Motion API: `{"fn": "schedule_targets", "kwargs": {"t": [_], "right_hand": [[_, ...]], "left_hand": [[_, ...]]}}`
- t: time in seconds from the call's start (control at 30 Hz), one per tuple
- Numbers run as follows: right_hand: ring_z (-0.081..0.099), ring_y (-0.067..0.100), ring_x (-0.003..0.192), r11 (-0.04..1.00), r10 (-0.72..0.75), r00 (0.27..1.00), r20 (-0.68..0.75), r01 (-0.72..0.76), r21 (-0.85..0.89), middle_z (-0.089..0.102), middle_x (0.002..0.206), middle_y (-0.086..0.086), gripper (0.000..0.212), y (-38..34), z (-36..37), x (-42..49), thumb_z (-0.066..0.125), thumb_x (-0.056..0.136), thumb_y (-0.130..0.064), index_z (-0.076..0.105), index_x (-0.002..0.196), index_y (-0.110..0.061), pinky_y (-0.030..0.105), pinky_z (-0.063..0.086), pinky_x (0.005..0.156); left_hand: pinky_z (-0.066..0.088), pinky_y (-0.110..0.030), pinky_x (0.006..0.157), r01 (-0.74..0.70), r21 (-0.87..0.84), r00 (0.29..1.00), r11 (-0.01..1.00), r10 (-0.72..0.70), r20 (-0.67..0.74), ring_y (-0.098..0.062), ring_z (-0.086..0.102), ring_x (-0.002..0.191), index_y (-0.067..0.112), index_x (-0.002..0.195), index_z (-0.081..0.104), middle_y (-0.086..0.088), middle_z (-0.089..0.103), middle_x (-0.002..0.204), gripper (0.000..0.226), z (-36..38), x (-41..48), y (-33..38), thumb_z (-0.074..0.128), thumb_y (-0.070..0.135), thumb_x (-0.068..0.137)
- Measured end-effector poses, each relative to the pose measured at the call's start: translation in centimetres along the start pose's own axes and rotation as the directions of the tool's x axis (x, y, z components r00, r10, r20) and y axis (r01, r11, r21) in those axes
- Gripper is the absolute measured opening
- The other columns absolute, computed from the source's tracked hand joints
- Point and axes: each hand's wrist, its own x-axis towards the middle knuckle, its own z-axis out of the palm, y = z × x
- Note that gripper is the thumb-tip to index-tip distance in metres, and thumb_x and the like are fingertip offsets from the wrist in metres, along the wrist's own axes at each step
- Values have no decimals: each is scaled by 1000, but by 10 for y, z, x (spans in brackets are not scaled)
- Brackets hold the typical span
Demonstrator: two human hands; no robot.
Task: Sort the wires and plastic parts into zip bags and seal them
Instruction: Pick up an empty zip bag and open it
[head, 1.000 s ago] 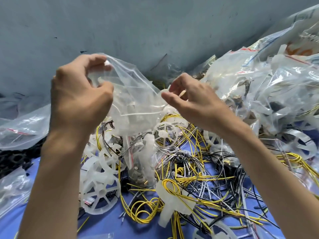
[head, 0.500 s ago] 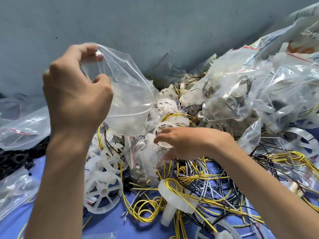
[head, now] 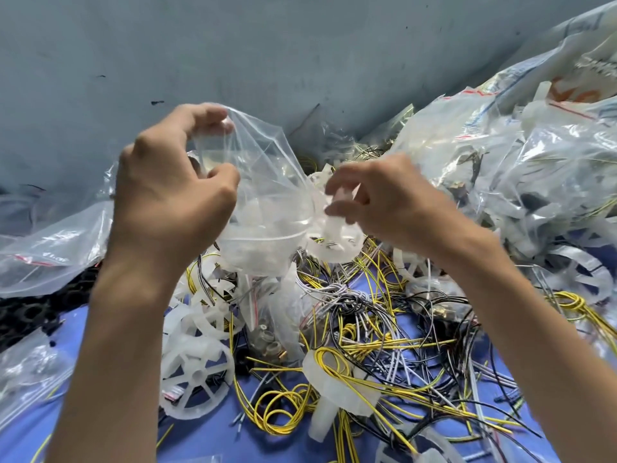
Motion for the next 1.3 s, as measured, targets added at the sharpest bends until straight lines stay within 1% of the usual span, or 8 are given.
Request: {"fn": "schedule_targets", "kwargs": {"t": [0.1, 0.3, 0.53, 0.6, 0.83, 1.0, 1.17, 1.3], "right_hand": [[62, 6, 61, 990, 2, 979, -204, 27, 141, 61, 64, -9, 17, -10, -21, -2, 76, 77, -24, 72, 90, -14, 18, 47, 55], [60, 6, 54, 917, 60, 933, -354, 89, 389, 66, 73, -3, 13, -20, -52, -6, 73, 79, -28, 68, 86, -19, 26, 51, 56], [55, 5, 49, 793, 43, 981, -190, 82, 604, 66, 63, 1, 13, -28, -60, -14, 76, 76, -20, 68, 81, -10, 19, 45, 47], [56, 6, 52, 834, -37, 997, -70, 70, 548, 68, 69, 9, 19, -31, -58, -16, 81, 69, -21, 69, 81, -10, 22, 47, 50], [59, 1, 53, 929, -222, 971, 86, 184, 321, 54, 54, -25, 21, -41, -44, -18, 84, 66, -13, 70, 83, -14, 18, 50, 55], [67, 1, 86, 993, -111, 937, 330, 92, 72, 71, 95, -9, 28, -34, -36, -15, 72, 82, -23, 68, 110, -25, 30, 53, 84], [60, 11, 106, 987, -78, 921, 381, 127, -103, 65, 120, 0, 37, -28, -32, -13, 61, 88, -38, 60, 123, -29, 31, 46, 92], [56, 18, 111, 974, -96, 943, 319, 155, -165, 64, 121, -3, 37, -23, -30, -11, 65, 86, -35, 60, 122, -30, 35, 42, 94]], "left_hand": [[34, 1, 53, -5, -4, 999, 1000, 5, 51, 3, 46, 46, 34, 115, 62, 31, 62, 93, 46, 0, -1, 3, 57, 11, 76], [28, -3, 39, -22, -52, 967, 998, 34, 251, -3, 41, 37, 37, 110, 64, 32, 51, 49, 49, 0, -5, 8, 55, 0, 79], [25, -13, 38, -33, -244, 875, 969, 146, 462, -7, 28, 40, 44, 110, 63, 11, 32, 43, 51, 5, -11, 18, 55, 3, 80], [26, -18, 43, -23, -291, 859, 956, 168, 483, -16, 33, 47, 49, 105, 63, 7, 34, 48, 49, 7, -13, 23, 51, 14, 74], [24, -24, 45, -67, -360, 866, 931, 234, 443, -32, 33, 53, 47, 95, 66, -24, 43, 61, 42, 6, -17, 36, 48, 15, 75], [32, -29, 50, -80, -329, 907, 941, 205, 368, -36, 35, 58, 48, 97, 69, -25, 49, 67, 45, 6, -13, 28, 50, 13, 75], [40, -18, 60, -174, -317, 909, 932, 276, 312, -3, 41, 55, 41, 89, 71, 19, 67, 109, 46, 3, -10, 15, 51, 0, 83], [39, -6, 72, -173, -244, 932, 954, 239, 272, 9, 58, 90, 42, 79, 71, 23, 63, 116, 50, 2, -6, 11, 50, -3, 86]]}}
